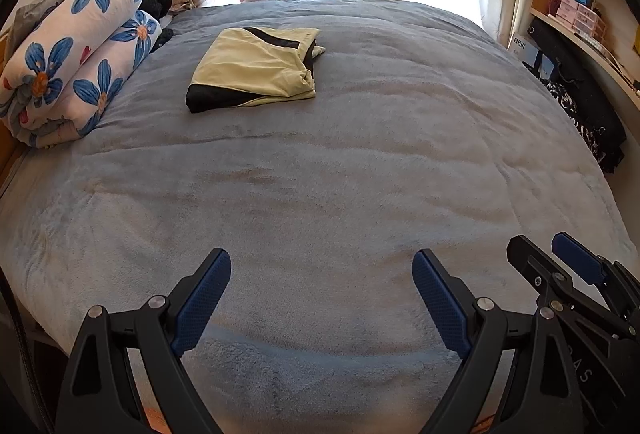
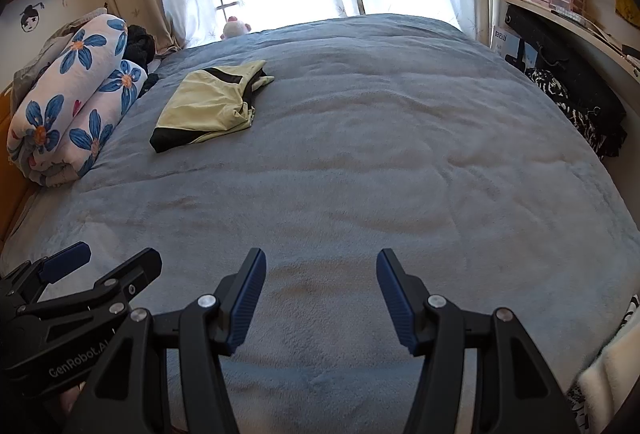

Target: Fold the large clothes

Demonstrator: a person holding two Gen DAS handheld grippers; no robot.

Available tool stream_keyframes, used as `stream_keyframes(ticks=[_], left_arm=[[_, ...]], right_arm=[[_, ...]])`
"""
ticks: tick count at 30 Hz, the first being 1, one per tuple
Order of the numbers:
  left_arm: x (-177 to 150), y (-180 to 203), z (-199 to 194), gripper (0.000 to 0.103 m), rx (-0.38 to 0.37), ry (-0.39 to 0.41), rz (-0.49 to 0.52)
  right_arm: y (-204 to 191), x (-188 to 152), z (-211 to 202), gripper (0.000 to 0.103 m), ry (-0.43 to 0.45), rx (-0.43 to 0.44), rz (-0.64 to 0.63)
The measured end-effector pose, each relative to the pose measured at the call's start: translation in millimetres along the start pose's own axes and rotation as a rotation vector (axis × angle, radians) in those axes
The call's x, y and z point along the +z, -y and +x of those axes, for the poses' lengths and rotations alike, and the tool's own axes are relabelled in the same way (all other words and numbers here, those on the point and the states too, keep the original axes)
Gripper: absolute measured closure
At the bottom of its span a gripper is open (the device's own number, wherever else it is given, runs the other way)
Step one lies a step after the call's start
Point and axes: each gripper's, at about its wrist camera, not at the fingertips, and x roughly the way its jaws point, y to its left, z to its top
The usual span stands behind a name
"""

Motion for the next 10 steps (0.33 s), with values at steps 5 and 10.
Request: stream_keyframes(ticks=[5, 10], left_arm=[[0.2, -1.6, 2.2, 0.012, -0.003, -0.007, -0.003], [1.0, -1.8, 5.0, 0.012, -0.003, -0.012, -0.004]], right_arm=[[0.2, 0.1, 4.8, 0.045, -0.009, -0.001, -0.002], [-0.6, 1.1, 5.5, 0.045, -0.016, -0.001, -0.002]])
